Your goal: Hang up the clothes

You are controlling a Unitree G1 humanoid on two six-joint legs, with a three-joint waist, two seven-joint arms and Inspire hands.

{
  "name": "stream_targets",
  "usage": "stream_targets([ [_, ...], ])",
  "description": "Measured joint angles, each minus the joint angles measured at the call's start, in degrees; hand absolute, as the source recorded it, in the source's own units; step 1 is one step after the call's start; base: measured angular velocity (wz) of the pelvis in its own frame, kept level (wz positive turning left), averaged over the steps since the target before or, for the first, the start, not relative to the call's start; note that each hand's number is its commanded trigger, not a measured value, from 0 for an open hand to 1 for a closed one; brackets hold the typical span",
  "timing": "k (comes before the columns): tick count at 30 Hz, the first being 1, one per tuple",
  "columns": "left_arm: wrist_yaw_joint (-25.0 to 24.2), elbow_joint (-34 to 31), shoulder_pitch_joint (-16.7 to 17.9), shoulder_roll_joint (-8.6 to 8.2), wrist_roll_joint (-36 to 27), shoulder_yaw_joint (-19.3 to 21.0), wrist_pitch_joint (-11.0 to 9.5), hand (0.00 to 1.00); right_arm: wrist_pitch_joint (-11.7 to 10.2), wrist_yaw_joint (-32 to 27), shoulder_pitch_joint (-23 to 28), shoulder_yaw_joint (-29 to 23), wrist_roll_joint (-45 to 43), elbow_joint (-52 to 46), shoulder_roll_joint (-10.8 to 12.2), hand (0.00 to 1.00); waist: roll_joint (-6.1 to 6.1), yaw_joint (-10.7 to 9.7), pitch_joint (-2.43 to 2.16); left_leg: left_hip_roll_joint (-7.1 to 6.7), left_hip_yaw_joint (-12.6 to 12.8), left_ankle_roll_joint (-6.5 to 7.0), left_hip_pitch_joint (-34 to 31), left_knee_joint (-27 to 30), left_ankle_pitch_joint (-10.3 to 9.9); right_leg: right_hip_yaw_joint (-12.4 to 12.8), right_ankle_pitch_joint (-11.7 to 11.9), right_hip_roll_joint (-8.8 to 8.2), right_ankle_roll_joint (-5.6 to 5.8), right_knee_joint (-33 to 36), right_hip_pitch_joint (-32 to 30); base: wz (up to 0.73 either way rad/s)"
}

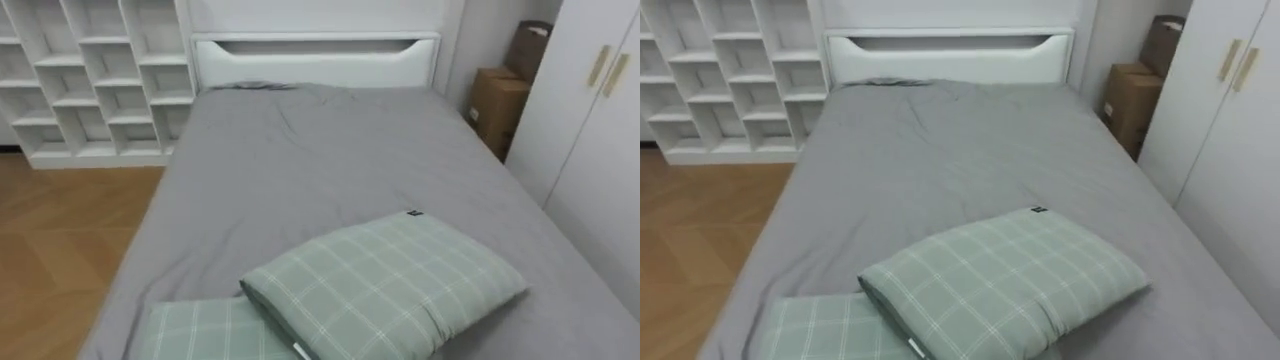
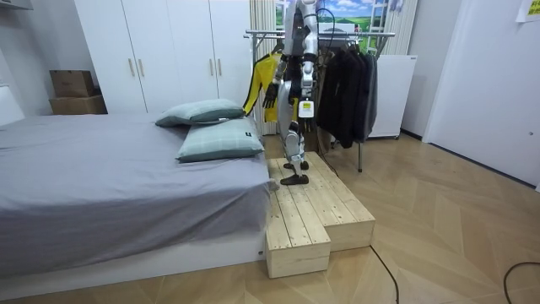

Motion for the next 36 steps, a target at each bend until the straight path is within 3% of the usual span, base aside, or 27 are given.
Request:
stream_targets([
  [5, 0.5, -1.8, 0.0, -0.30, 1.2, 0.2, 0.1, 0.00, -1.0, 2.4, 1.4, 0.6, 1.4, 1.2, 0.3, 0.00, -0.68, -0.1, -0.05, -0.25, -2.0, -0.20, -0.5, 0.0, 0.1, 0.1, 0.0, 0.34, 0.01, -0.9, 0.9, 0.24],
  [7, 0.6, -2.6, -0.5, -0.28, 4.0, 1.8, 0.1, 0.00, -1.9, 3.4, 1.5, 1.1, 3.9, 2.7, 0.2, 0.00, -1.55, -0.2, 0.10, -0.26, -2.6, -0.53, -1.0, 0.1, 0.3, -0.5, -0.1, 0.59, -0.02, -1.0, 0.8, 0.15],
  [10, 0.5, -4.2, -2.4, -0.38, 8.0, 1.9, 0.1, 0.00, -2.3, 4.1, 1.8, 0.4, 7.4, 4.5, 0.2, 0.00, -1.84, -1.8, 0.02, -0.40, -5.1, -0.87, -3.4, 2.6, 0.0, -1.7, -0.1, 1.21, -0.04, -1.0, 0.9, 0.46],
  [13, 0.6, -4.5, -4.3, -0.48, 8.2, 1.8, 0.0, 0.00, -2.1, 4.7, 1.5, 0.2, 10.7, 6.8, 0.0, 0.00, -1.86, -2.2, -0.01, -0.65, -6.4, -0.98, -4.4, 3.4, -0.1, -1.9, -0.2, 1.49, -0.22, -1.1, 0.8, 0.29],
  [21, 2.9, -4.5, -2.4, -2.02, 9.0, 0.6, 0.4, 0.00, -1.5, 4.1, 1.6, -0.2, 11.6, 6.6, -0.1, 0.00, -1.42, -3.2, -0.18, -1.04, -7.0, -1.35, -3.7, 2.6, 0.4, -1.2, -0.2, 1.43, -0.30, -1.9, 1.0, -0.01],
  [28, 2.7, -4.4, -3.1, -2.08, 9.3, 0.4, 0.1, 0.00, -2.1, 4.5, 1.5, -0.2, 11.6, 6.5, -0.2, 0.00, -1.15, -3.3, 0.10, -1.05, -7.0, -1.71, -3.7, 2.1, 1.2, -0.6, -0.1, 1.54, -0.47, -2.0, 0.9, 0.02],
  [32, 2.7, -4.4, -3.7, -2.13, 9.5, -1.7, -0.6, 0.00, -2.9, 4.5, 1.5, -0.1, 11.8, 6.3, -0.2, 0.00, -0.85, -3.3, 0.34, -1.13, -6.4, -1.64, -3.8, 2.1, 1.2, 0.3, -0.1, 1.52, -0.59, -2.8, 0.9, -0.09],
  [35, 2.7, -4.4, -3.8, -2.11, 9.5, -2.3, -0.9, 0.00, -3.5, 4.5, 1.5, -0.1, 11.9, 6.3, -0.3, 0.00, -0.34, -3.3, 0.11, -1.06, -5.8, -1.61, -3.7, 2.0, 1.2, 1.0, -0.1, 1.46, -0.59, -2.8, 0.8, -0.10],
  [36, 2.7, -4.4, -3.8, -2.10, 9.5, -2.7, -1.0, 0.00, -3.5, 4.5, 1.5, -0.1, 12.0, 6.4, -0.3, 0.00, -0.55, -3.3, 0.25, -1.04, -5.6, -1.57, -3.7, 1.9, 1.2, 1.5, 0.0, 1.44, -0.60, -2.8, 0.8, -0.08],
])
